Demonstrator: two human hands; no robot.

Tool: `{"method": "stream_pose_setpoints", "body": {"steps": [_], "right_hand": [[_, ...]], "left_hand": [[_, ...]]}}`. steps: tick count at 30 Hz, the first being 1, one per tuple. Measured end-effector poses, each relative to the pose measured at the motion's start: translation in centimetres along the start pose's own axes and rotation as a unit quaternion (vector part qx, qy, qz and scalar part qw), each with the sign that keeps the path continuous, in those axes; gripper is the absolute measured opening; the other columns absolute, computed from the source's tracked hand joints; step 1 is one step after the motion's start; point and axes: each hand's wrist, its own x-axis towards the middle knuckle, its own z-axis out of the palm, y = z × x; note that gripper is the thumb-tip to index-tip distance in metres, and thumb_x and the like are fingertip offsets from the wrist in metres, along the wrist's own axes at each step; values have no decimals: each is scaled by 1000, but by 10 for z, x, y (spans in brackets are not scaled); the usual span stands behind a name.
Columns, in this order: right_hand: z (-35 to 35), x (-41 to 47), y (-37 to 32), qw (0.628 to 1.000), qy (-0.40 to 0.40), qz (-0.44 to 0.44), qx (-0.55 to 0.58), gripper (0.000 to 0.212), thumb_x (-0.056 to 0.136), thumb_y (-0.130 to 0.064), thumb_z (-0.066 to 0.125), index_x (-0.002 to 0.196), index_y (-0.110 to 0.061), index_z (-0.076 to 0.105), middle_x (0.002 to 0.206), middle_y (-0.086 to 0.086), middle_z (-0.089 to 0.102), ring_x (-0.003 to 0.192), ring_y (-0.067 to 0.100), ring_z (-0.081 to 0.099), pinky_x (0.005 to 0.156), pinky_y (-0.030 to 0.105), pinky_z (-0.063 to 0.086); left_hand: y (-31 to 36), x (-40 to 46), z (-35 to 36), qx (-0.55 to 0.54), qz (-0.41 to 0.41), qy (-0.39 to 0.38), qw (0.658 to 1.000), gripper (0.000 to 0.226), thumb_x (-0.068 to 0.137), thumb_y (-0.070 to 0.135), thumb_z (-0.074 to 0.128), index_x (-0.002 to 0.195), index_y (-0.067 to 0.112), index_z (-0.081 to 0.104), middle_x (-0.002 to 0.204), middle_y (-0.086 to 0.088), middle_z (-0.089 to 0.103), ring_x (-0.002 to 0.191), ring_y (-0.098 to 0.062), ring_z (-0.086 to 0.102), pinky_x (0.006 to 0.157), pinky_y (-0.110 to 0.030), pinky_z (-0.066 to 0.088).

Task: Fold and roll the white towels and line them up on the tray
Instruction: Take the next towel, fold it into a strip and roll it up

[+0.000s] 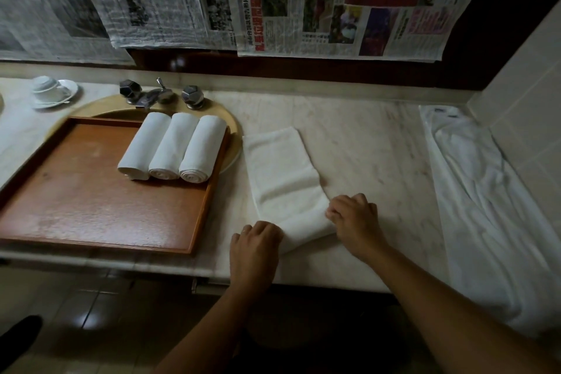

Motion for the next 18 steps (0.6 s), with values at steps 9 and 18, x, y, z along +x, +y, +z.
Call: {"method": "stream_pose_setpoints", "body": {"steps": [9, 18], "right_hand": [[1, -49, 22, 976, -88, 77, 185, 35, 84, -36, 74, 116, -39, 61, 103, -6, 64, 88, 9, 60, 84, 28, 49], [-12, -17, 11, 952, -179, 130, 213, 29, 77, -64, 55, 95, -43, 65, 96, -14, 69, 93, 9, 65, 90, 40, 53]], "left_hand": [[-6, -36, 6, -154, -48, -43, 986, 41, 88, 34, 73, 127, 30, 60, 130, 16, 60, 84, -4, 63, 70, -30, 53], [-16, -12, -1, -261, -176, -130, 940, 37, 96, 49, 56, 126, 29, 63, 116, 3, 69, 105, -16, 64, 87, -36, 52]]}}
